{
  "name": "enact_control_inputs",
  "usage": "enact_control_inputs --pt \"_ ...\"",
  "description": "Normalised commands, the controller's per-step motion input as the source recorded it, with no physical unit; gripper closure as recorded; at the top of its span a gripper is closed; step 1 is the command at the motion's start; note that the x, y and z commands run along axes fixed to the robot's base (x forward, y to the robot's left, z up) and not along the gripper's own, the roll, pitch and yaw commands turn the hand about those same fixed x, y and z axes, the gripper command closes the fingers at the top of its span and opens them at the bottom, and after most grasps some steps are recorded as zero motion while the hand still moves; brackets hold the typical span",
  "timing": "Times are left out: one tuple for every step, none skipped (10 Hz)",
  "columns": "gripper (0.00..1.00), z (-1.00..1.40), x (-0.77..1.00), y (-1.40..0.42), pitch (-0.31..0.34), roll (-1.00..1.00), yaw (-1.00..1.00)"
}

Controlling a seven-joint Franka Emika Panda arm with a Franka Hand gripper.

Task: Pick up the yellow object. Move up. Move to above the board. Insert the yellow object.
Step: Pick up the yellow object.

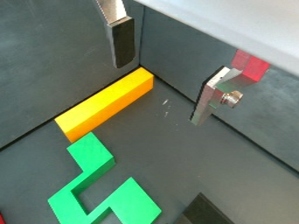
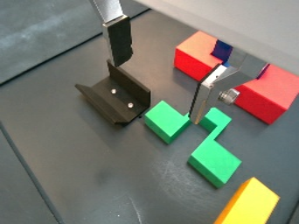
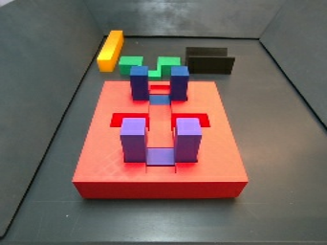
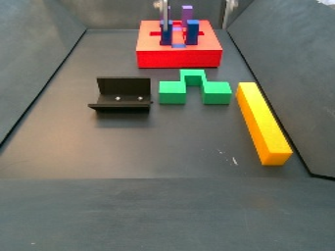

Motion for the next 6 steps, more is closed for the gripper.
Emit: enact_control_inputs --pt "0.0 -0.03 -0.03 0.05 0.0 0.0 -0.01" --pt "0.0 -0.47 -0.14 0.2 0.0 0.04 -0.33" --pt "0.0 -0.8 -0.33 0.13 -0.133 0.06 -0.43" --pt "0.0 -0.83 -0.54 0.16 -0.127 0.04 -0.47" --pt "0.0 -0.88 -0.6 0.21 -0.124 0.01 -0.43" --pt "0.0 -0.83 -0.82 0.17 -0.204 0.0 -0.31"
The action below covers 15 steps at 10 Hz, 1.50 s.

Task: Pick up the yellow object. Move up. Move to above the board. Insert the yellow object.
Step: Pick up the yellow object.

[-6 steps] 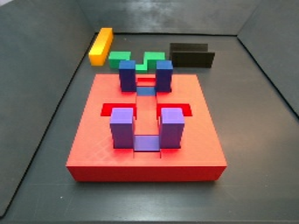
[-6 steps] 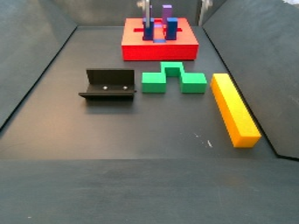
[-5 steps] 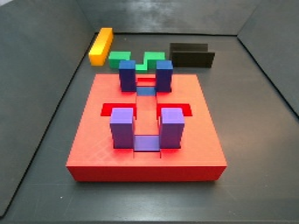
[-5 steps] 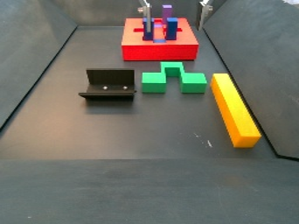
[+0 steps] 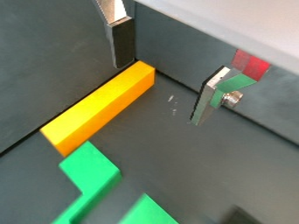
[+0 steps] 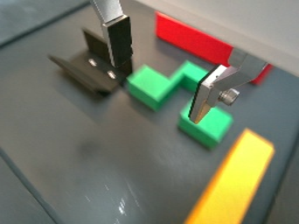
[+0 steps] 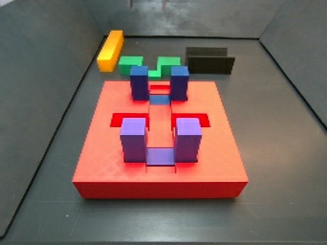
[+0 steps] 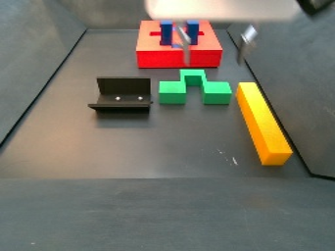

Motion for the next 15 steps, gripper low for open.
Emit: enact_control_inputs --pt "0.0 -0.76 -0.86 0.14 -0.259 0.0 -0.2" --pt "0.0 -0.72 -0.51 0.1 -0.277 -0.01 -0.09" --pt "0.0 -0.71 -0.49 0.09 -0.277 0.0 -0.03" --pt "0.0 -0.56 -0.36 0.15 -0.227 0.0 0.0" --pt "0.0 -0.37 -0.25 0.09 -0.124 0.1 0.0" --pt "0.0 -0.19 -0.07 0.06 -0.01 0.16 -0.02" --pt "0.0 -0.18 -0.17 0.03 -0.016 0.14 -0.02" --pt "0.0 -0.15 -0.22 0.0 -0.017 0.06 -0.01" --pt "0.0 -0.13 -0.24 0.03 -0.031 0.02 -0.03" --pt "0.0 -0.18 -0.28 0.09 -0.043 0.01 -0.03" --pt "0.0 -0.19 -0.2 0.11 -0.053 0.01 0.0" --pt "0.0 -0.21 -0.22 0.17 -0.064 0.04 0.0" --pt "0.0 -0.18 -0.25 0.22 -0.074 0.06 0.0" --pt "0.0 -0.12 -0.17 0.14 -0.069 0.04 0.0" --pt "0.0 -0.17 -0.19 0.07 -0.066 0.08 0.0"
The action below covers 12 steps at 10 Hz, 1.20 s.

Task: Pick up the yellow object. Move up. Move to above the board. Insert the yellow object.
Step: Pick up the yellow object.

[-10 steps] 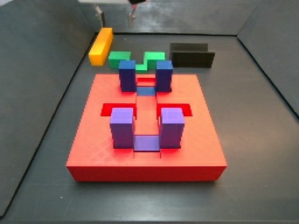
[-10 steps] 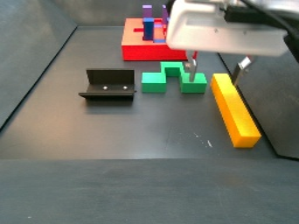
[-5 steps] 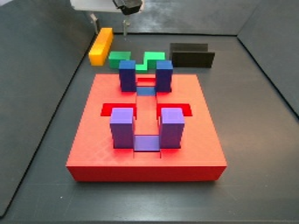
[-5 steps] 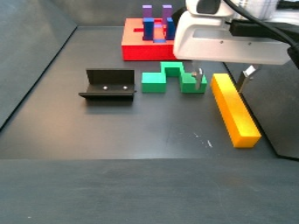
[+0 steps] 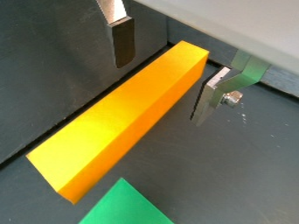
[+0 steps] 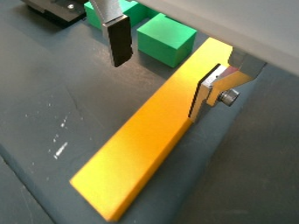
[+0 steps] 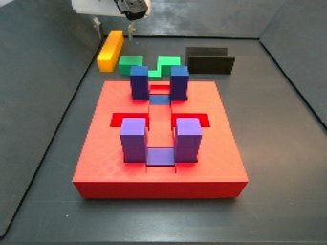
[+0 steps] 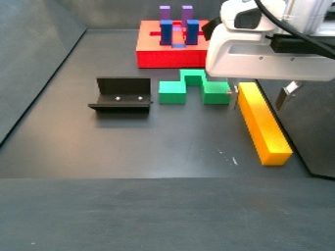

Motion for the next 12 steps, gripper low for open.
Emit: enact_control_inputs --pt "0.0 -0.22 -0.19 0.0 -0.054 0.12 0.0" --pt "0.0 -0.31 -0.13 0.0 -0.051 0.15 0.0" --pt "0.0 -0.34 -0.12 0.0 -0.06 0.16 0.0" --pt "0.0 -0.22 0.0 0.0 -0.033 0.14 0.0" --pt "0.0 -0.16 0.02 0.01 -0.02 0.11 0.03" --pt "0.0 -0.11 0.09 0.0 -0.01 0.08 0.07" --pt "0.0 -0.17 0.0 0.0 -0.01 0.09 0.05" --pt "0.0 -0.19 0.0 0.0 -0.02 0.09 0.04" --pt "0.0 -0.2 0.0 0.0 -0.027 0.09 0.04" --pt "0.0 -0.15 0.0 0.0 -0.03 0.07 0.06" --pt "0.0 -0.17 0.0 0.0 -0.03 0.08 0.07" --pt "0.0 -0.19 0.0 0.0 -0.029 0.1 0.09"
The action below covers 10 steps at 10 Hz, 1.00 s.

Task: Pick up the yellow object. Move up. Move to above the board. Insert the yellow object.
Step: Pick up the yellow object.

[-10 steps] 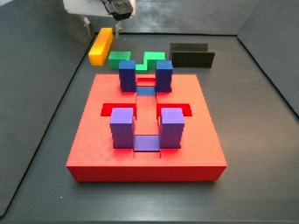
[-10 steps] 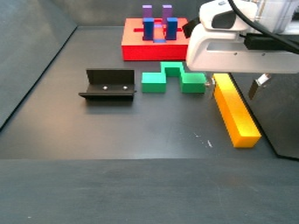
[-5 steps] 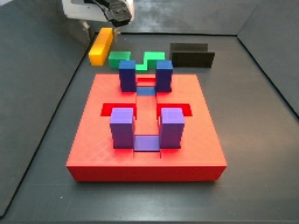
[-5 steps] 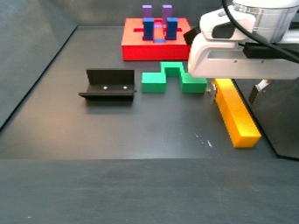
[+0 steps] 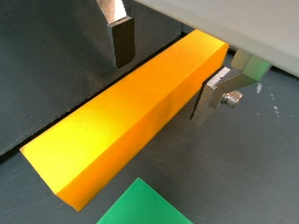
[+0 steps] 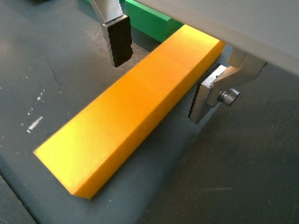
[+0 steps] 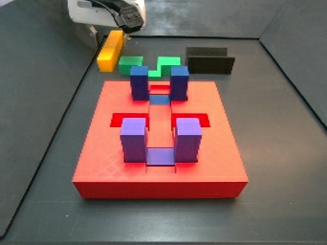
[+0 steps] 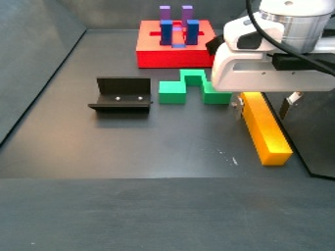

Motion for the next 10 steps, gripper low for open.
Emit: enact_control_inputs --pt "0.0 -0.19 0.0 0.01 -0.026 0.1 0.11" --pt "0.0 -0.19 0.01 0.0 -0.026 0.09 0.11" --pt "0.0 -0.2 0.01 0.0 -0.02 0.1 0.11" --pt "0.0 -0.19 0.02 0.01 -0.013 0.1 0.11" --pt "0.0 -0.17 0.0 0.0 -0.017 0.08 0.08" --pt "0.0 -0.18 0.0 0.0 -0.029 0.05 0.04" --pt "0.0 -0.12 0.0 0.0 -0.039 0.0 0.0" --pt "0.0 0.0 0.0 0.0 0.0 0.0 0.0" --pt "1.0 0.0 0.0 0.0 0.0 0.0 0.0" --pt "1.0 0.0 0.0 0.0 0.0 0.0 0.0"
